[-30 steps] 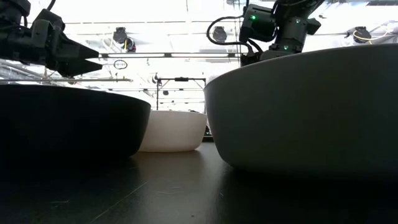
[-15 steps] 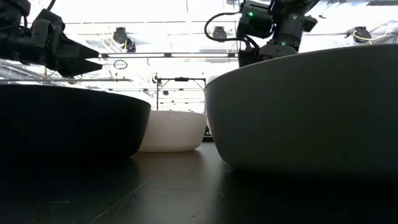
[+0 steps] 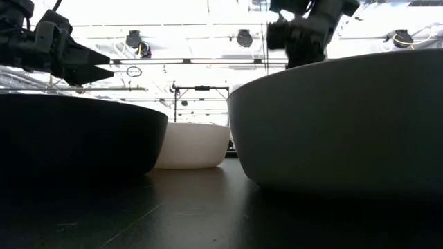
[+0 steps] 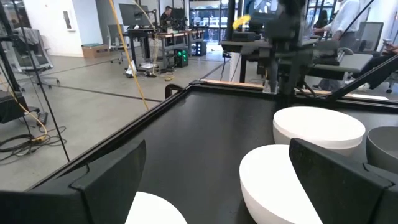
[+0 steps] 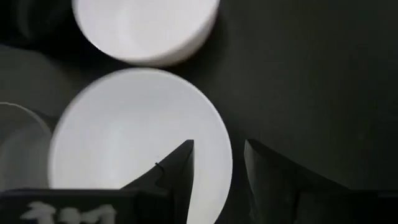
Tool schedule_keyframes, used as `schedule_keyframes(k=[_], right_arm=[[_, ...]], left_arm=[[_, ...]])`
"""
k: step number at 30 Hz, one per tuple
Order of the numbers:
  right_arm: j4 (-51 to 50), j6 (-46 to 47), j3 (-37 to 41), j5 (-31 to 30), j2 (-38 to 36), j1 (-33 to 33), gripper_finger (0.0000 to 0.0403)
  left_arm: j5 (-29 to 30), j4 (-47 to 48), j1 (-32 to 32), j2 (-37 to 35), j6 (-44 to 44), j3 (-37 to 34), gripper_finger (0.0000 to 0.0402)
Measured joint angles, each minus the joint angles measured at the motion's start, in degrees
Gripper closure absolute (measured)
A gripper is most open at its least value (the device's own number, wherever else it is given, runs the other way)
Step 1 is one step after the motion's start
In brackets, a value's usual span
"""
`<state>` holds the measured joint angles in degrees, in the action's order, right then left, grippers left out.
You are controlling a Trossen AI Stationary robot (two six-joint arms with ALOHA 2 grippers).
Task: Nest bowls inside each other
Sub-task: Stack the top left white bowl into the white bowl
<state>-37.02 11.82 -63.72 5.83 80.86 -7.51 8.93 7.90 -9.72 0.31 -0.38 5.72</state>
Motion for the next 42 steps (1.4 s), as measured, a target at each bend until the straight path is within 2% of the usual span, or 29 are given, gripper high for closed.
schedule_keyframes(k=[7, 14, 17, 21, 25, 35, 42], right_arm=[[6.5, -2.6, 0.9, 0.0, -9.9, 0.0, 0.0268], [5.8, -5.8, 0.9, 0.0, -17.1, 0.2, 0.0275], [5.0, -7.5, 1.4, 0.0, -19.0, 1.1, 0.0307], [6.8, -9.7, 3.8, 0.1, -22.2, 2.8, 0.0385], [11.0, -9.7, 9.3, -0.1, -26.7, 4.4, 0.0397], [27.6, -4.2, 29.9, -0.2, -42.0, 4.9, 0.0403], [33.7, -2.7, 38.3, -1.3, -47.1, 5.6, 0.0403]], left_arm=[[0.0, -0.8, 0.0, 0.0, 0.0, 0.0, 0.0002], [0.0, -0.7, 0.0, 0.0, 0.0, 0.0, 0.0002], [0.0, -0.5, 0.0, 0.0, 0.1, 0.0, 0.0002], [0.0, -0.5, 0.0, 0.0, 0.1, 0.0, 0.0002], [0.0, -0.5, 0.0, 0.0, 0.1, 0.0, 0.0002], [0.0, -0.8, 0.0, 0.0, 0.1, 0.0, 0.0002], [0.0, -1.1, 0.0, 0.0, -0.1, 0.0, 0.0002]])
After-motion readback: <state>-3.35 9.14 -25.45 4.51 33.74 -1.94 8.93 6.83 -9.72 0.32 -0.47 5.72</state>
